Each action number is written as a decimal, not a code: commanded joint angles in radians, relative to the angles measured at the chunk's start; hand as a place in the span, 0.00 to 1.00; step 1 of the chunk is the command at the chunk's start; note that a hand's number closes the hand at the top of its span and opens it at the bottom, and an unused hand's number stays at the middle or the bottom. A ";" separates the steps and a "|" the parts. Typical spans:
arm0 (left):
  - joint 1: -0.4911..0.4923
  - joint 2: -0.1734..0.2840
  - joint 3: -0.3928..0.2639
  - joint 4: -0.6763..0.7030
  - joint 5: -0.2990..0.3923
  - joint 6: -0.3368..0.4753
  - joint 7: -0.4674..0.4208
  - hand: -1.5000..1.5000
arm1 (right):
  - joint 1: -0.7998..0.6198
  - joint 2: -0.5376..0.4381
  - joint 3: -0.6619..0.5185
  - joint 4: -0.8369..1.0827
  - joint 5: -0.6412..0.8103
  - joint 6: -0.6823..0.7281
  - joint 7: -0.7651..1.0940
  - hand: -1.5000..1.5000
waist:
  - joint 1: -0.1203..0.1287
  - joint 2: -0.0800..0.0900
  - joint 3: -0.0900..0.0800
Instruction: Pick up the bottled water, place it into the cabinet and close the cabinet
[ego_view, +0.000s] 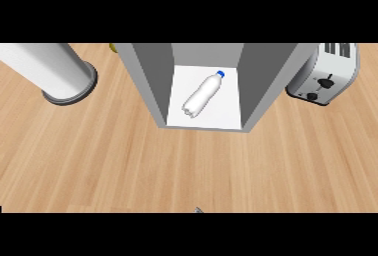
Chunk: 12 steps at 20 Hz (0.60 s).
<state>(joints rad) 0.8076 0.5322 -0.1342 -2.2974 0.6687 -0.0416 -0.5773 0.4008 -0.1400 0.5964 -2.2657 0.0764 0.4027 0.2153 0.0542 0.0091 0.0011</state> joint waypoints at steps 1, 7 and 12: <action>0.038 0.023 0.068 -0.042 0.078 -0.046 0.003 0.00 | -0.129 0.133 0.113 0.046 -0.081 -0.153 0.059 1.00 | 0.012 -0.003 -0.003; 0.060 0.021 0.121 0.028 0.123 -0.140 -0.034 0.00 | -0.298 0.132 -0.013 0.098 -0.214 -0.182 0.143 1.00 | 0.013 0.001 -0.005; 0.139 0.052 0.197 -0.002 0.195 -0.212 -0.028 0.00 | -0.436 0.134 -0.154 0.164 -0.381 -0.230 0.202 1.00 | 0.016 -0.003 -0.003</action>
<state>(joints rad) 0.9105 0.5676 0.0108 -2.2928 0.7995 -0.2028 -0.6064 0.0824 -0.0999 0.4739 -2.1322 -0.1842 0.2886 0.3654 0.0723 0.0117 -0.0006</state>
